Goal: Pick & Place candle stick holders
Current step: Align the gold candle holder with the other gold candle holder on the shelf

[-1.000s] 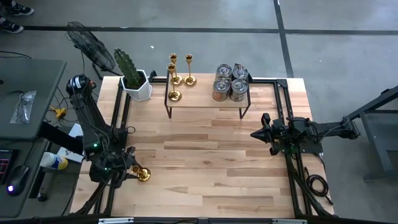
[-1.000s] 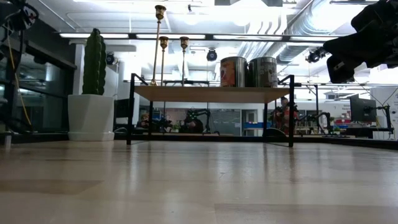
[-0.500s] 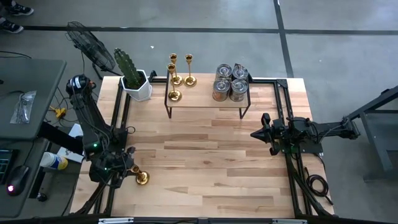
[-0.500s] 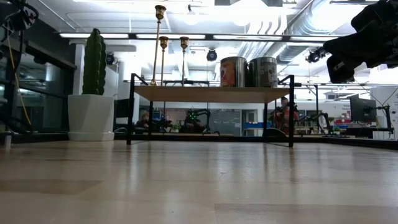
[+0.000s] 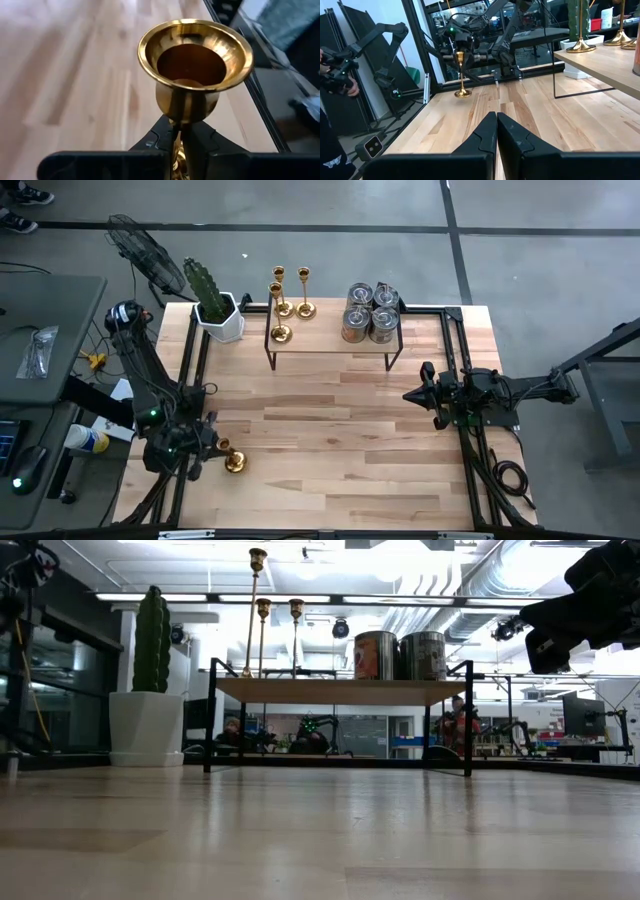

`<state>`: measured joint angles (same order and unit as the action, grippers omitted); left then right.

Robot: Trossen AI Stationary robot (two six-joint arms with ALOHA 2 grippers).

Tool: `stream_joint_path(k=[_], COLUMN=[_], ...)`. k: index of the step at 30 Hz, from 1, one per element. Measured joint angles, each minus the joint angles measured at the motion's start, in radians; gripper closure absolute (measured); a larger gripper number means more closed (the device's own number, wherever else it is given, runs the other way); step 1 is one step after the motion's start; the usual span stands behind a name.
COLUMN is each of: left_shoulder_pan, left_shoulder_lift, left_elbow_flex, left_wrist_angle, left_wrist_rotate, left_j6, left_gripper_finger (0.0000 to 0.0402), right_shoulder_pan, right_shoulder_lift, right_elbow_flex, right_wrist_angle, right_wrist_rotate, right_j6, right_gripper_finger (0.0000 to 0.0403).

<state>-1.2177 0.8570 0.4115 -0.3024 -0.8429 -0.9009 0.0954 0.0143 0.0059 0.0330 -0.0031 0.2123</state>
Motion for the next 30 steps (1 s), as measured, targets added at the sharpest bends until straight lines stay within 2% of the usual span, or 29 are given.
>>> stream_joint_path(k=[5,13,22,30], left_shoulder_pan=[0.081,0.32,0.587,0.767], left_shoulder_lift=[0.0,0.064,0.3,0.555], left_elbow_flex=[0.06,0.222,0.446,0.702], left_wrist_angle=[0.004,0.013,0.016,0.02], left_wrist_rotate=[-0.083,-0.099,-0.082,-0.113], left_j6=[0.136,0.327,0.355,0.346], left_gripper_finger=[0.039,0.0392,0.0392,0.0392], right_shoulder_pan=[0.0,0.0,0.0,0.0], right_shoulder_lift=[0.0,0.0,0.0,0.0], right_elbow_flex=[0.0,0.0,0.0,0.0], right_wrist_angle=[0.0,0.0,0.0,0.0], right_wrist_rotate=[0.0,0.0,0.0,0.0], right_j6=[0.0,0.0,0.0,0.0], right_gripper_finger=[0.0399,0.0399,0.0399,0.0399])
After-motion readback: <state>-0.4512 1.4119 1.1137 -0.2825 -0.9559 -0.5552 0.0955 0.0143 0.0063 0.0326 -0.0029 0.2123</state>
